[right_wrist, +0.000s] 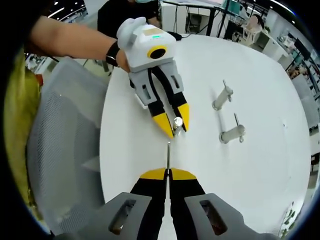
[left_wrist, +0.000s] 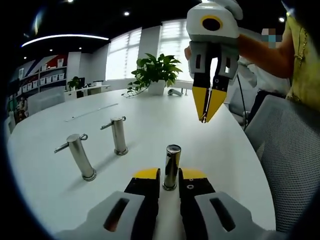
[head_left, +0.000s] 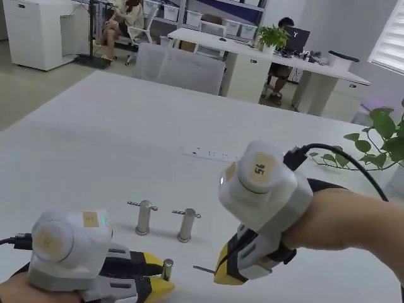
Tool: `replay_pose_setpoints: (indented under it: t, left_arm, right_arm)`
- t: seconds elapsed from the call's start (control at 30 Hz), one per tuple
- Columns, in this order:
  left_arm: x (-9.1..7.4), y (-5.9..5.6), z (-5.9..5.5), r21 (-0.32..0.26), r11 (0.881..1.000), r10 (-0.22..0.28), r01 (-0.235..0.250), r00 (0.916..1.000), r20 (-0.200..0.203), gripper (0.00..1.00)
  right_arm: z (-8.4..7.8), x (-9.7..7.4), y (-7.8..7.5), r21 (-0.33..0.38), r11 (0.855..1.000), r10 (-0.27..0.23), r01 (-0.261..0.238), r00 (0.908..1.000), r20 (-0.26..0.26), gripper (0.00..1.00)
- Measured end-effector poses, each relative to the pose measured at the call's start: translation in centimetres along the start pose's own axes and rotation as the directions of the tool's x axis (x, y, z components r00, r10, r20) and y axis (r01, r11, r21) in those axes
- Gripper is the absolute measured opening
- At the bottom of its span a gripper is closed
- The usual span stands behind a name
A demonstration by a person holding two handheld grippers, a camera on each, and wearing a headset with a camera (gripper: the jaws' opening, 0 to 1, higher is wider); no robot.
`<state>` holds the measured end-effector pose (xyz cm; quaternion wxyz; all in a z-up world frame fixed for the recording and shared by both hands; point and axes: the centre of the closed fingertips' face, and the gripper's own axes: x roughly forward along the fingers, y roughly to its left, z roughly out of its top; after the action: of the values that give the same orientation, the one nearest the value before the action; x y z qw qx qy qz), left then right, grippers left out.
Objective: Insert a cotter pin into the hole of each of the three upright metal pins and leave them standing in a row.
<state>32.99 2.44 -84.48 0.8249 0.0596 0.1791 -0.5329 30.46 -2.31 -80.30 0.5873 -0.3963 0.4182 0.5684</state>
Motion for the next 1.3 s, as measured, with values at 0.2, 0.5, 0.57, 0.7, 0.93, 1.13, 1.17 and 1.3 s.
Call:
replay_pose_setpoints:
  t: [0.2, 0.5, 0.57, 0.7, 0.93, 1.13, 1.17, 1.3]
  left_arm:
    - [0.1, -0.1, -0.2, 0.018, 1.000, 0.002, -0.003, 1.0000, 0.004, 0.08]
    - [0.0, -0.1, -0.1, 0.031, 0.999, 0.017, -0.017, 0.9997, 0.018, 0.07]
    - [0.0, -0.1, -0.2, 0.035, 0.999, 0.030, -0.030, 0.9993, 0.024, 0.07]
    - [0.0, 0.0, -0.2, 0.037, 0.998, 0.045, -0.046, 0.9985, 0.030, 0.07]
    - [0.0, 0.1, -0.2, 0.034, 0.998, 0.060, -0.062, 0.9973, 0.041, 0.07]
    - [0.0, 0.2, -0.2, 0.034, 0.997, 0.067, -0.069, 0.9969, 0.041, 0.07]
    - [0.0, 0.2, -0.2, 0.034, 0.997, 0.068, -0.070, 0.9968, 0.042, 0.07]
    - [-0.1, 0.2, -0.2, 0.034, 0.996, 0.077, -0.078, 0.9962, 0.042, 0.06]
  right_arm:
    - [-0.1, 0.7, -0.1, 0.021, 1.000, 0.002, -0.002, 0.9999, -0.011, 0.02]
    - [-0.2, 1.4, -0.6, 0.060, 0.998, -0.009, 0.010, 0.9998, -0.018, 0.02]
    - [-0.1, 1.6, -0.6, 0.068, 0.998, -0.008, 0.010, 0.9997, -0.021, 0.02]
    - [0.0, 1.9, -0.7, 0.077, 0.997, -0.013, 0.016, 0.9994, -0.032, 0.02]
    - [0.5, 2.3, -0.7, 0.085, 0.996, -0.012, 0.015, 0.9992, -0.037, 0.02]
    - [1.0, 2.5, -0.9, 0.096, 0.995, -0.014, 0.017, 0.9994, -0.032, 0.02]
    - [1.0, 2.6, -0.9, 0.094, 0.995, -0.011, 0.015, 0.9994, -0.034, 0.02]
    - [1.2, 2.7, -1.0, 0.100, 0.995, -0.007, 0.011, 0.9993, -0.036, 0.02]
